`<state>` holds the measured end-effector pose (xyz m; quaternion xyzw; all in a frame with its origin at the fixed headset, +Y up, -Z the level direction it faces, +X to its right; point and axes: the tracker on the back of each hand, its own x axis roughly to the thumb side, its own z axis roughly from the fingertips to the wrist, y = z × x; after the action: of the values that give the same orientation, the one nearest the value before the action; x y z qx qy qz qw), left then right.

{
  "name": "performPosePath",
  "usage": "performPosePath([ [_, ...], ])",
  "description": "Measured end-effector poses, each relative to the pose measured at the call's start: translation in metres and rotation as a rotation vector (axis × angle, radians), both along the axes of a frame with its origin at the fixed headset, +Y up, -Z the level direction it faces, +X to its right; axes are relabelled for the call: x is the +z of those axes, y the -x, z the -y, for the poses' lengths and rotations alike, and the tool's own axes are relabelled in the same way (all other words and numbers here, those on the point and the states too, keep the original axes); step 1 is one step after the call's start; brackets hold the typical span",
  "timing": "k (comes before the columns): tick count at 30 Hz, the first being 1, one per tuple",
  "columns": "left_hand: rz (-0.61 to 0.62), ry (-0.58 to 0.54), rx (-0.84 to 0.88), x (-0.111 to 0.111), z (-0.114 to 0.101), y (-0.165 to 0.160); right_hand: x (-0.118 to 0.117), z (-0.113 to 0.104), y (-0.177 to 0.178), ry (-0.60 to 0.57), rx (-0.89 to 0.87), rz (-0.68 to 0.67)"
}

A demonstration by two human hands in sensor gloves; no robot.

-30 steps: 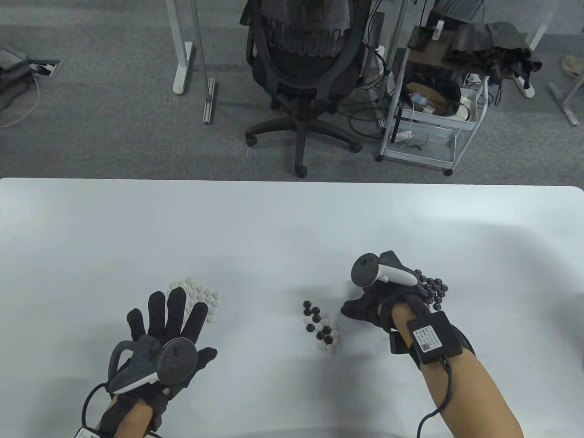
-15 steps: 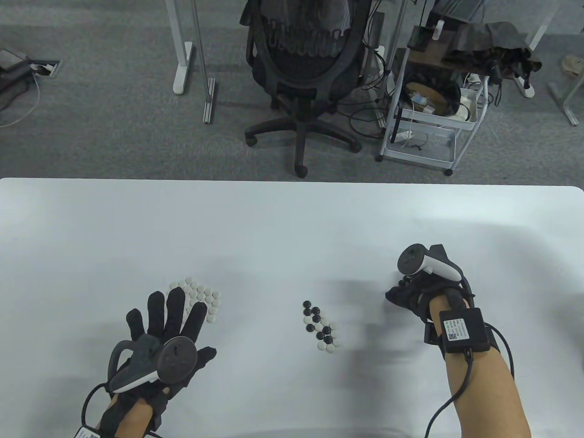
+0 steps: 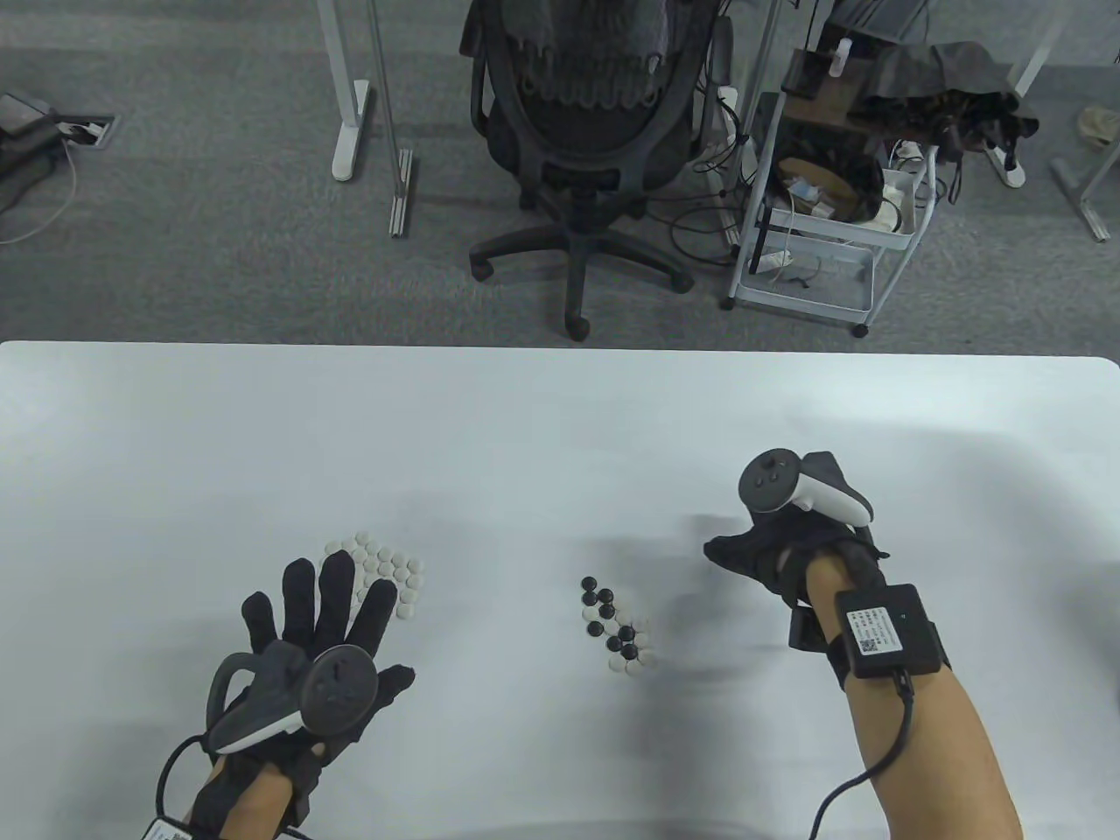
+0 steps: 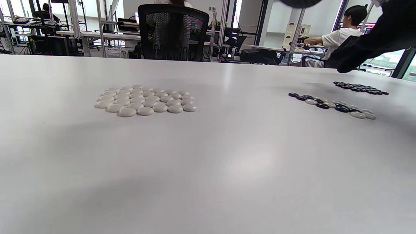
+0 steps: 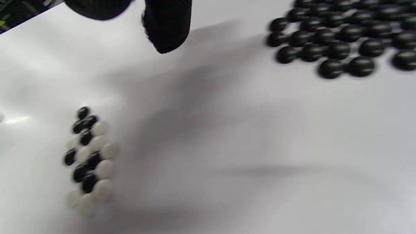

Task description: Go stone sorting task

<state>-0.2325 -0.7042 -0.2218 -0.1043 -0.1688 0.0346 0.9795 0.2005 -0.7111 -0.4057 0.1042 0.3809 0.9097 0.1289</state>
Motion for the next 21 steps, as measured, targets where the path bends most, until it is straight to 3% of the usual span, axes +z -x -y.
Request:
performPosePath([
  [5, 0.002, -0.001, 0.001, 0.0, 0.0, 0.0, 0.006, 0.001, 0.057, 0.006, -0.003, -0.139],
  [11, 0.002, -0.001, 0.001, 0.0, 0.0, 0.0, 0.008, 0.022, 0.11, 0.046, -0.003, -0.232],
  [17, 0.006, -0.011, 0.018, 0.0, 0.002, -0.001, 0.006, 0.042, 0.125, 0.081, 0.017, -0.239],
  [21, 0.006, -0.009, 0.02, 0.001, 0.002, 0.002, -0.006, 0.043, 0.11, 0.066, 0.031, -0.158],
])
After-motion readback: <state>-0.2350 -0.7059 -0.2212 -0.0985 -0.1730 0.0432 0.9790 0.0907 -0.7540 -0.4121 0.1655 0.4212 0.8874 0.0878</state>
